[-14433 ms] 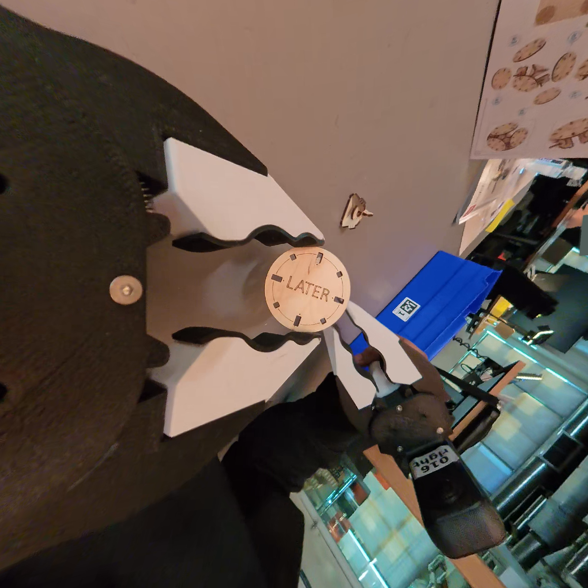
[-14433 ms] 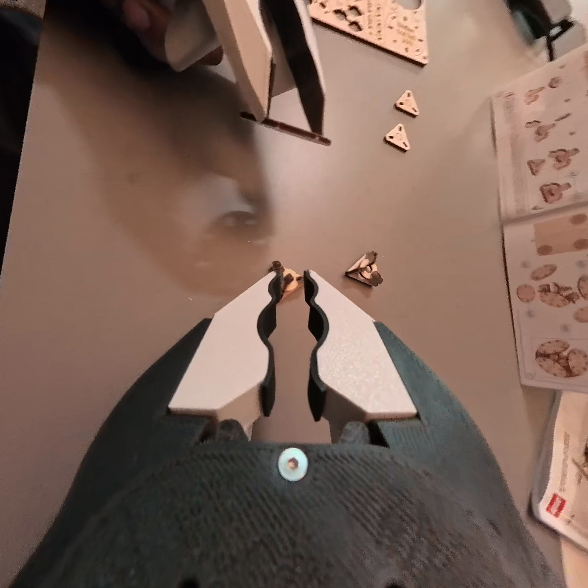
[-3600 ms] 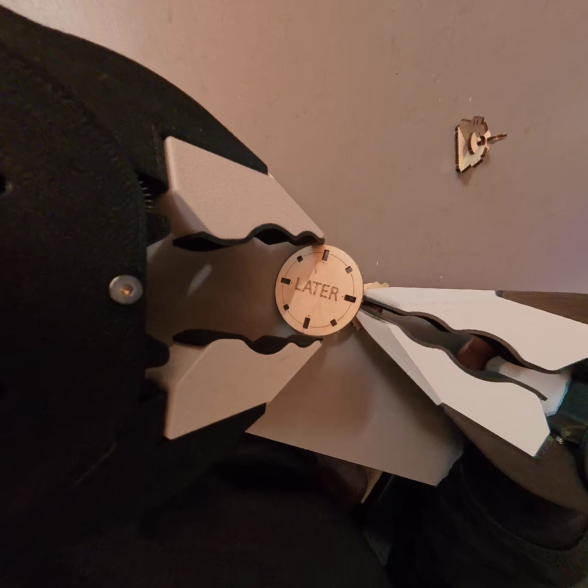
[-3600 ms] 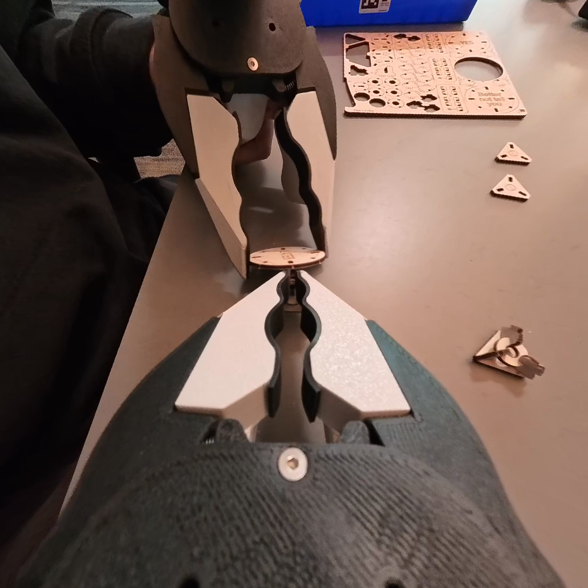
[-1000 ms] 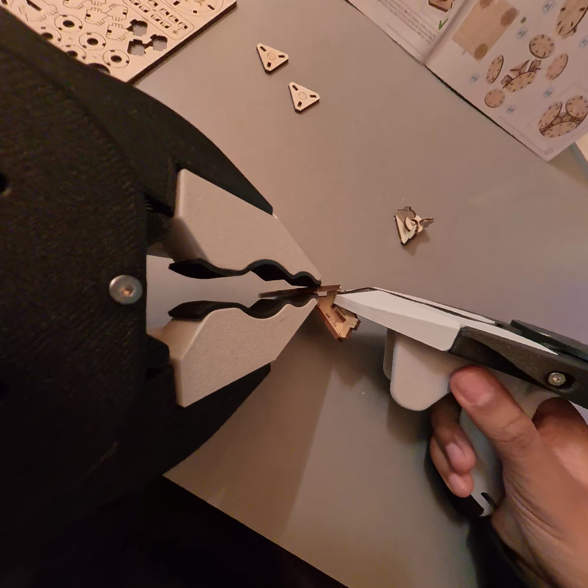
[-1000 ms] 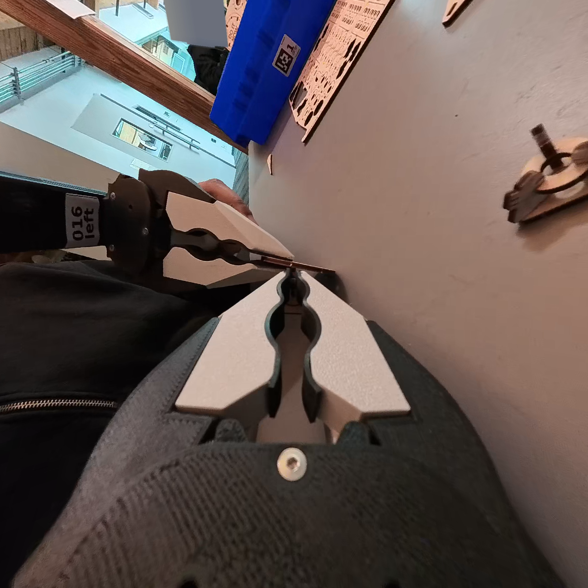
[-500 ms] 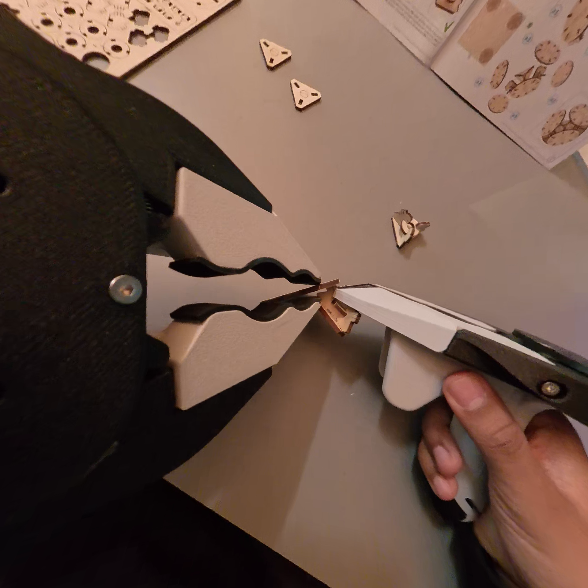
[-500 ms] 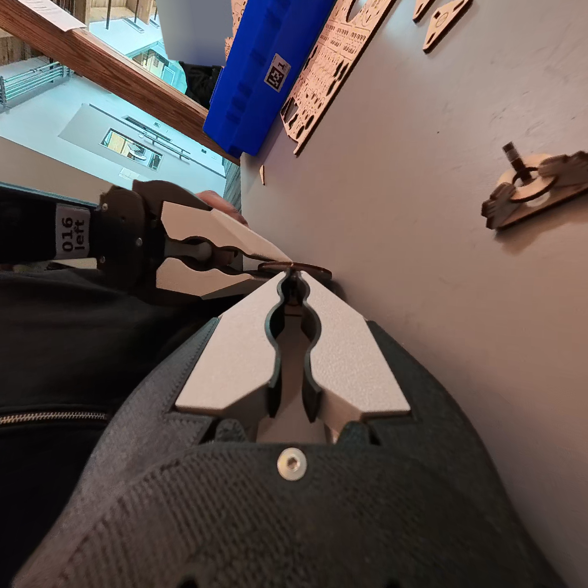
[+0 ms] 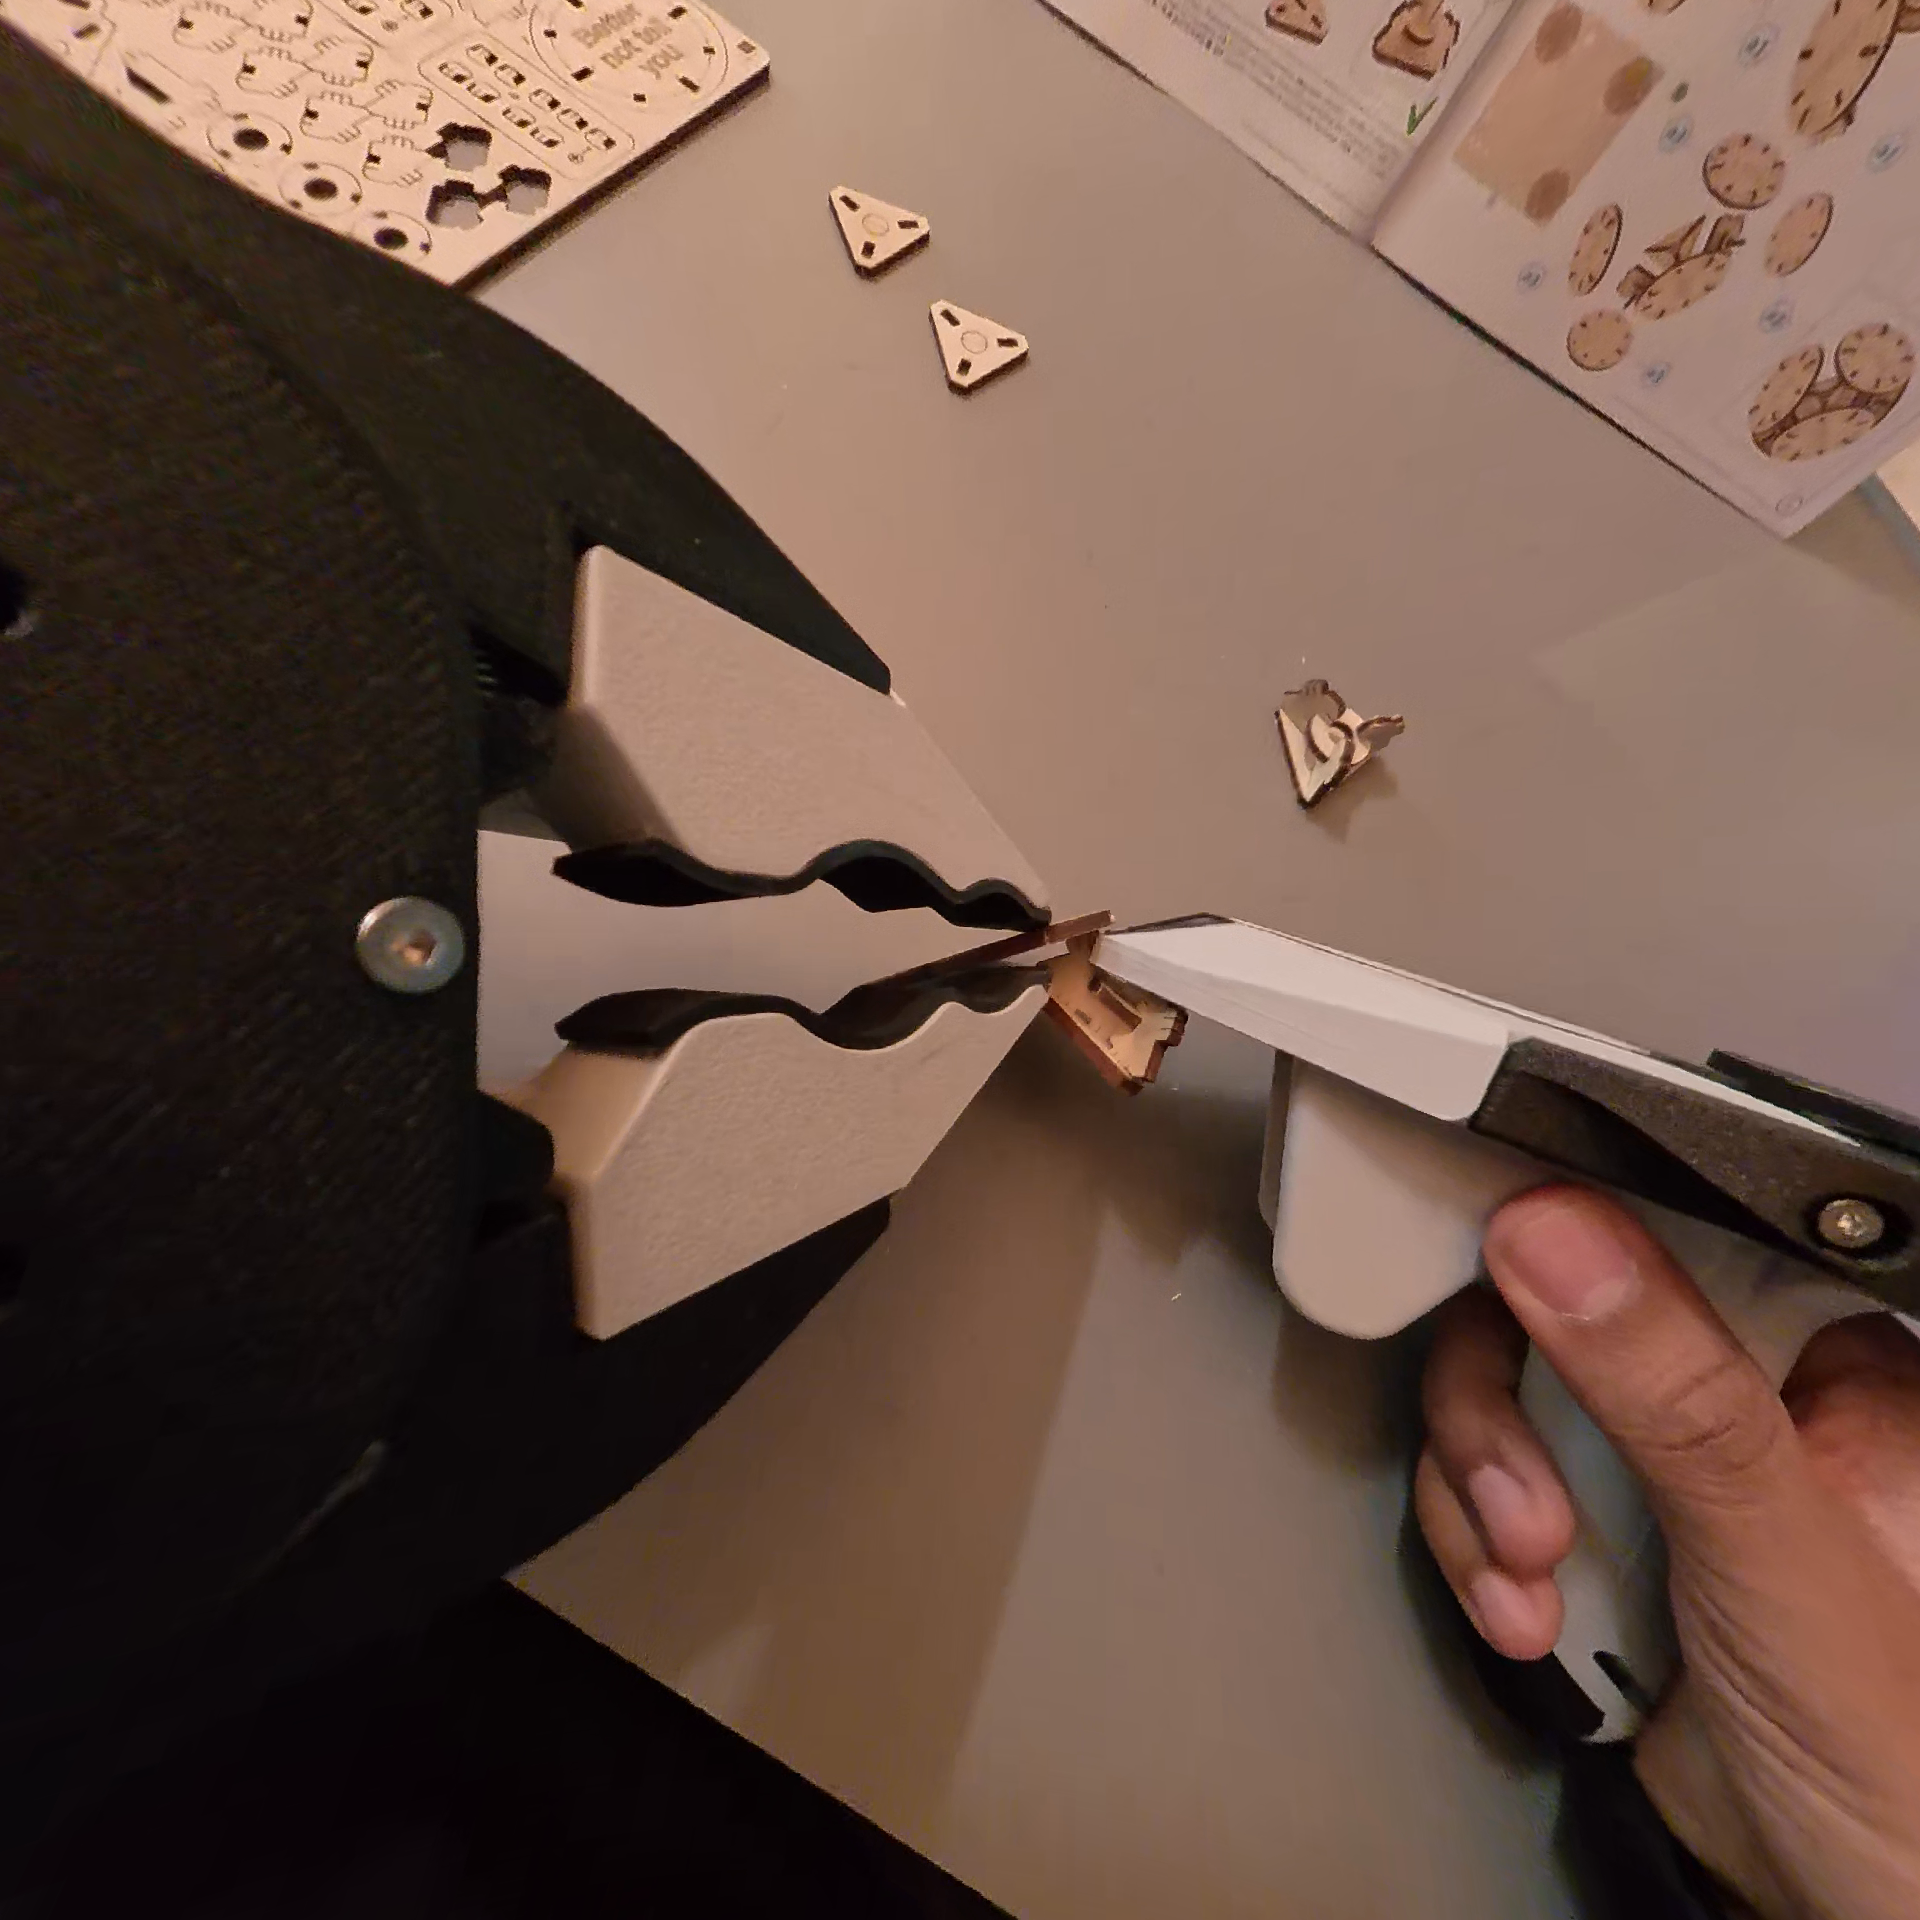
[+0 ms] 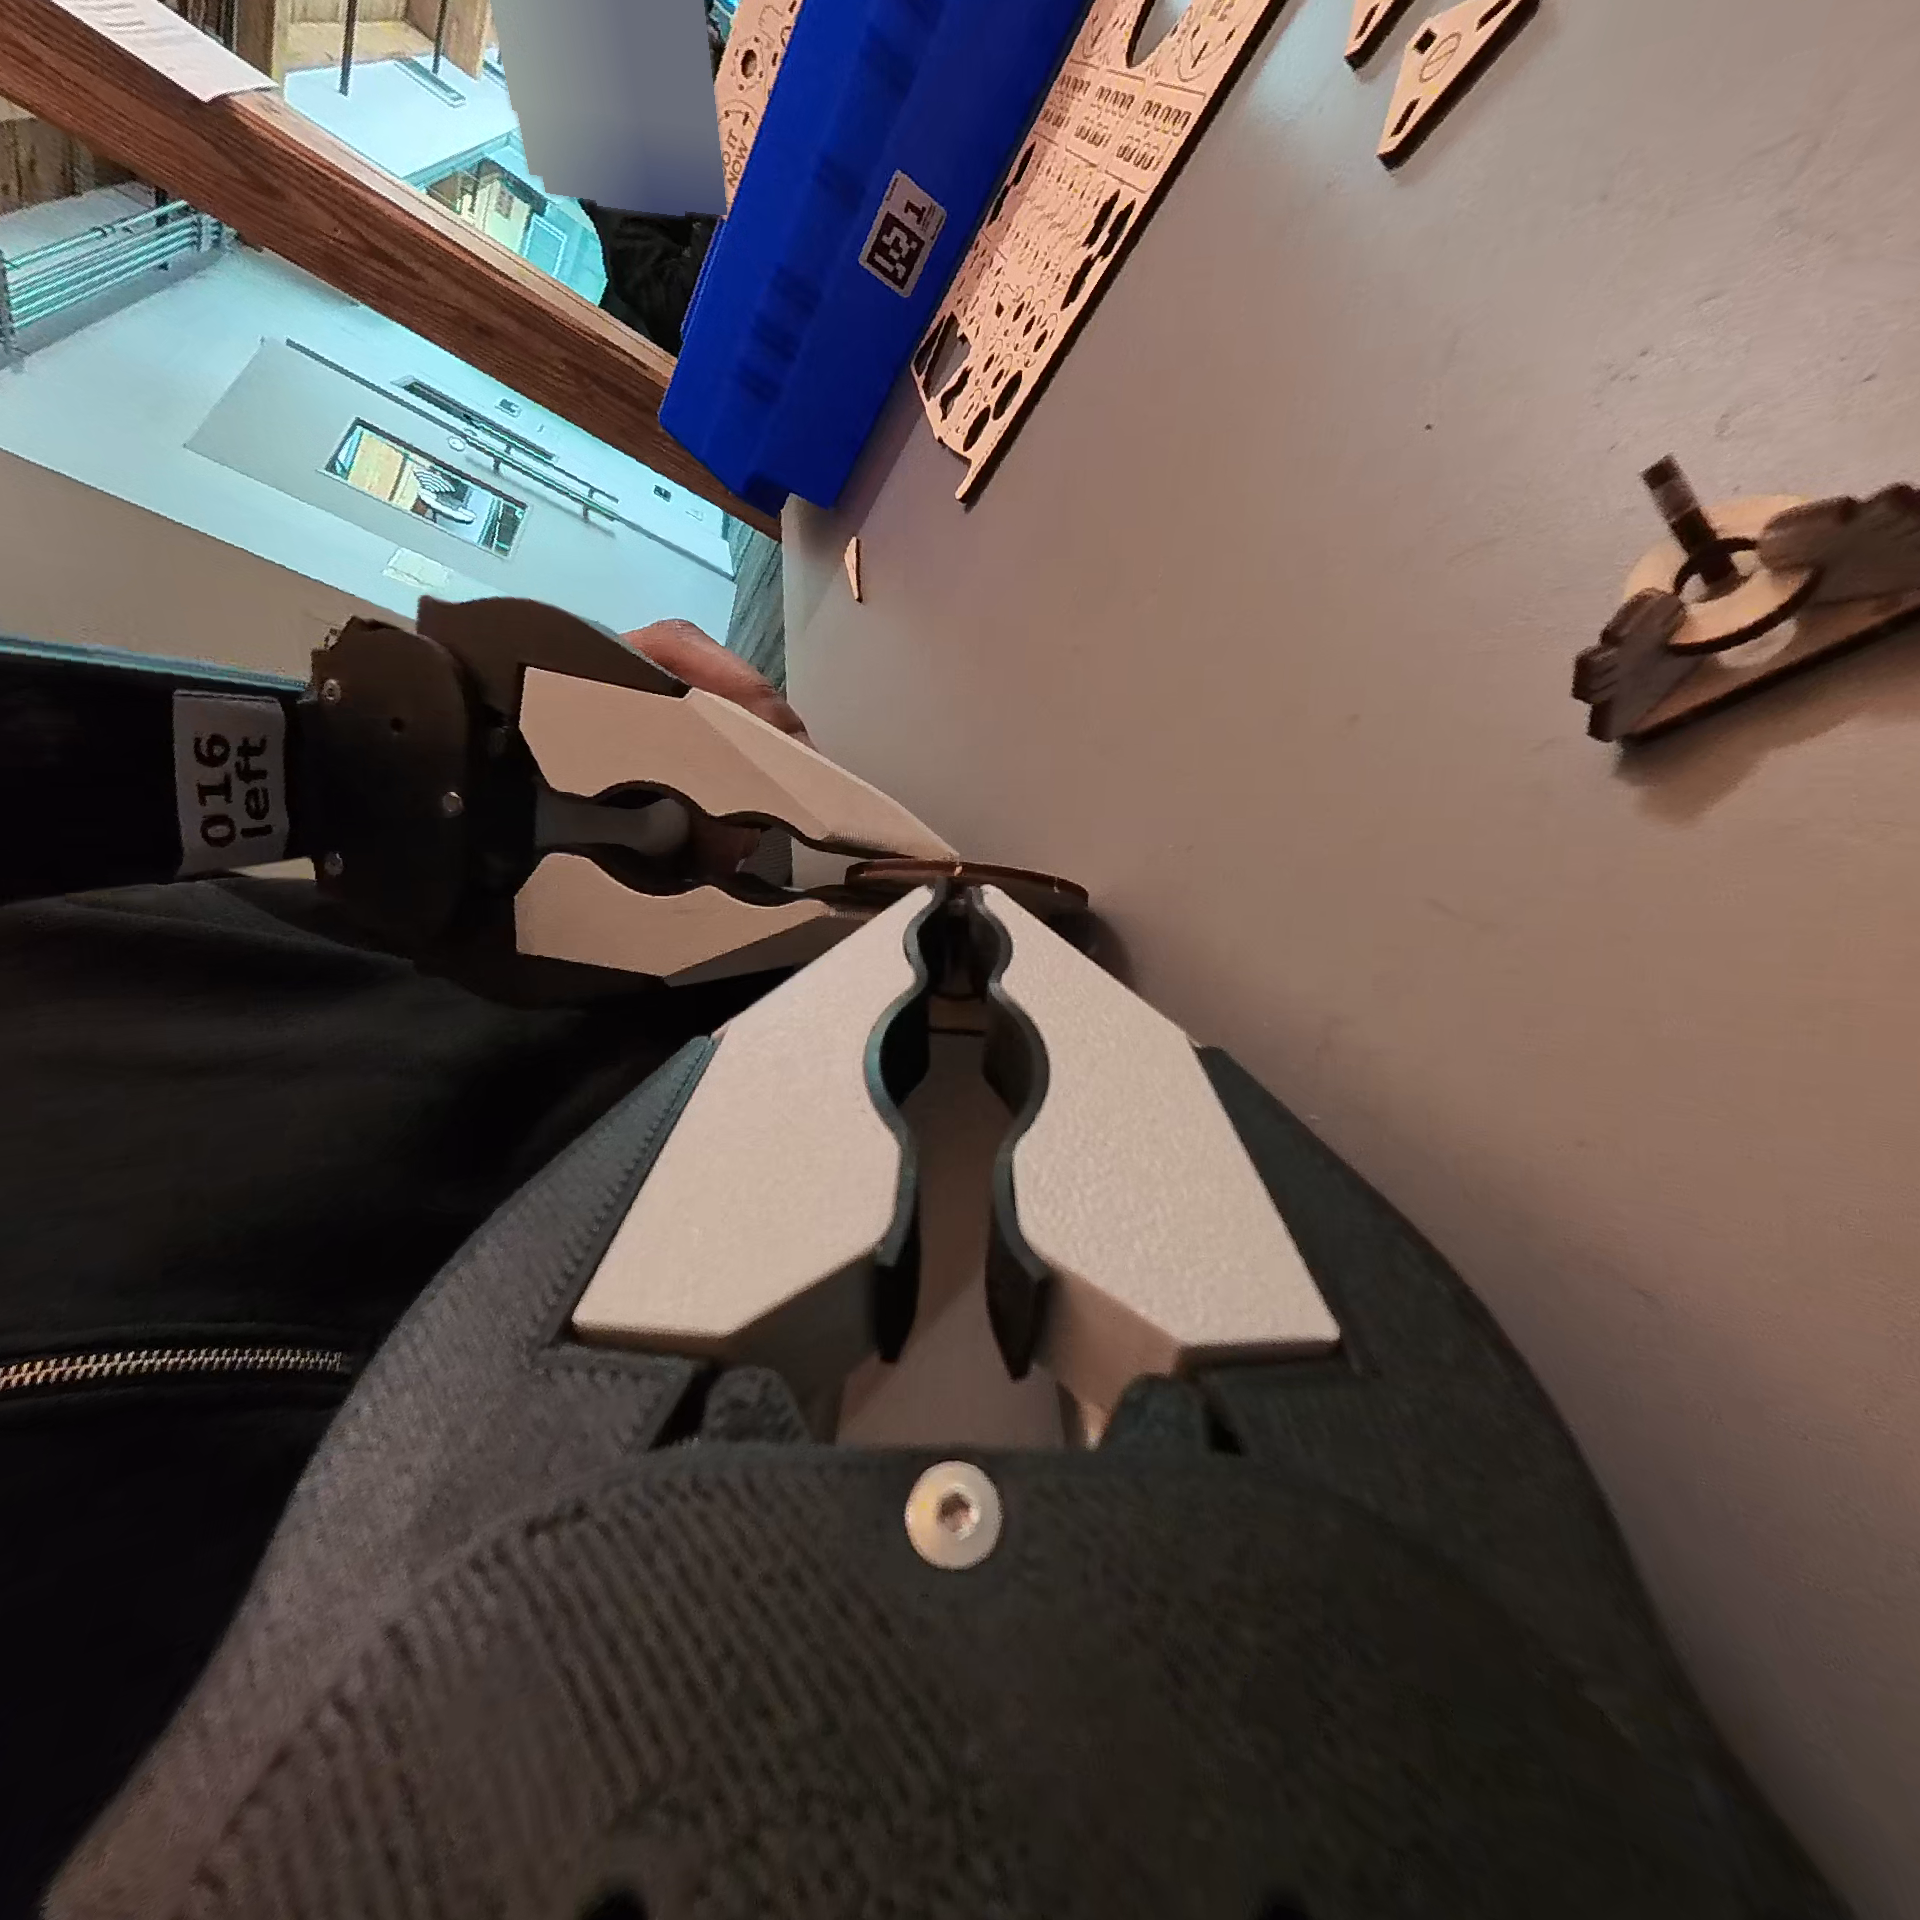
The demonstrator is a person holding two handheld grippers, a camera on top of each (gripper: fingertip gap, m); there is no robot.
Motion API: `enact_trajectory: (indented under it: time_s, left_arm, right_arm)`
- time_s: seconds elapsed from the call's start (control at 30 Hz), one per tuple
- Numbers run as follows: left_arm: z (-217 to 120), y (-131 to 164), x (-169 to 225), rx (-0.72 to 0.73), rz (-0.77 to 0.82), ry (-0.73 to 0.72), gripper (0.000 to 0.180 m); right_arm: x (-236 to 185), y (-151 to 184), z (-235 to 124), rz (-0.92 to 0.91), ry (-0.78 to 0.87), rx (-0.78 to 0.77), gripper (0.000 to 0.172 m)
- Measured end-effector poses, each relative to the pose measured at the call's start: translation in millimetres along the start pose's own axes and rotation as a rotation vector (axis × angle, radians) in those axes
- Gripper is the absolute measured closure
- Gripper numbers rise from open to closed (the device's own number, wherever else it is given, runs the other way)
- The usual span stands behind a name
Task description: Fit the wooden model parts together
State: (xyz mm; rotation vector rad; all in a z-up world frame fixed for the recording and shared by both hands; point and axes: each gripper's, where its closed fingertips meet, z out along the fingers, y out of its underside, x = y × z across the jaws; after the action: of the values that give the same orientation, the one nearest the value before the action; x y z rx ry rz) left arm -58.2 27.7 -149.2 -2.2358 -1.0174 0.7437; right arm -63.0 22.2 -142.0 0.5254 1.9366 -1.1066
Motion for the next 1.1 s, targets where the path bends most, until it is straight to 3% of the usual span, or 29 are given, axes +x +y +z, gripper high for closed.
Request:
enact_trajectory:
  time_s: [0.33, 0.53, 0.73, 1.0, 1.1]
  left_arm:
    - [0.9, -3.0, -1.2, 0.051, -0.116, 0.053, 0.173]
    - [1.2, -2.3, -1.5, 0.068, -0.092, 0.045, 0.170]
    - [7.5, 6.5, 7.5, 0.047, -0.080, 0.097, 0.154]
    - [13.9, 9.2, 6.5, 0.075, -0.035, 0.089, 0.156]
    - [14.9, 9.6, 1.2, 0.084, -0.002, 0.040, 0.167]
  right_arm:
    - [1.7, -4.4, 0.6, 0.006, 0.006, 0.040, 0.172]
    - [2.6, -5.7, 0.9, 0.017, 0.000, 0.052, 0.172]
    - [3.5, -6.8, 1.0, 0.031, -0.007, 0.061, 0.172]
    - [3.0, -6.2, 1.7, 0.034, -0.013, 0.057, 0.172]
    - [3.0, -5.9, 1.7, 0.039, -0.017, 0.056, 0.172]
